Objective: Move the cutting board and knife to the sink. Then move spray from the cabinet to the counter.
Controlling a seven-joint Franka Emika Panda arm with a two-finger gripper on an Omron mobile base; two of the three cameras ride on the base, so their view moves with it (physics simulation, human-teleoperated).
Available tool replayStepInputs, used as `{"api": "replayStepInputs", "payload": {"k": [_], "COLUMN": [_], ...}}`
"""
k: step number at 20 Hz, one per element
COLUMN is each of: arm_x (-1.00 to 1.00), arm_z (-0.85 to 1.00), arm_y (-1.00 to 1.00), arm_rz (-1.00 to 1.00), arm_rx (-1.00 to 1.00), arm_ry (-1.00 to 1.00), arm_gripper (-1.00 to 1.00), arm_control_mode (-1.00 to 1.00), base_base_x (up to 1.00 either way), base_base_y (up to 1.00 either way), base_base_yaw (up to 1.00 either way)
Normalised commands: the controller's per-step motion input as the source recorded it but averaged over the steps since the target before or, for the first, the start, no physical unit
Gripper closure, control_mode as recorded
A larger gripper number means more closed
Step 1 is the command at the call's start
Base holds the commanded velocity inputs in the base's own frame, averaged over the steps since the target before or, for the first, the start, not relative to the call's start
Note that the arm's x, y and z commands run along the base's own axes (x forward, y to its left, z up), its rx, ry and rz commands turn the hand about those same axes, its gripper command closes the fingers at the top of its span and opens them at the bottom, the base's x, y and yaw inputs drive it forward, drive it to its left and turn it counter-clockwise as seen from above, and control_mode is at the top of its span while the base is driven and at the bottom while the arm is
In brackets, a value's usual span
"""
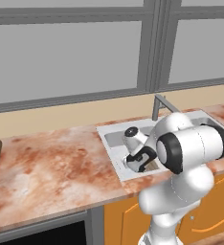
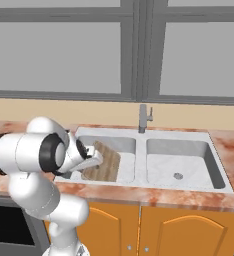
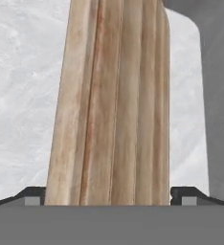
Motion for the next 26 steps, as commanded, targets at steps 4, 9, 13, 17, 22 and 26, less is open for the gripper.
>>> {"api": "replayStepInputs", "payload": {"k": [4,9,13,17,22,26], "arm_x": [0.0,0.0,-0.05,-0.14,-0.27,-0.37], "arm_z": [0.17,0.12,0.16,0.21,0.27,0.29], "arm_y": [0.02,0.01,0.04,0.0,-0.02,-0.05], "arm_rz": [0.0,0.02,0.02,0.01,0.0,0.0], "arm_rx": [0.15,0.17,0.13,0.08,0.05,0.0], "arm_ry": [0.0,0.0,0.0,0.0,0.0,0.0], "arm_gripper": [-1.0,-1.0,-1.0,-1.0,-1.0,-1.0], "arm_control_mode": [-1.0,-1.0,-1.0,-1.0,-1.0,-1.0], "base_base_x": [0.0,0.0,0.0,0.0,0.0,0.0], "base_base_y": [0.0,0.0,0.0,0.0,0.0,0.0], "base_base_yaw": [0.0,0.0,0.0,0.0,0.0,0.0]}}
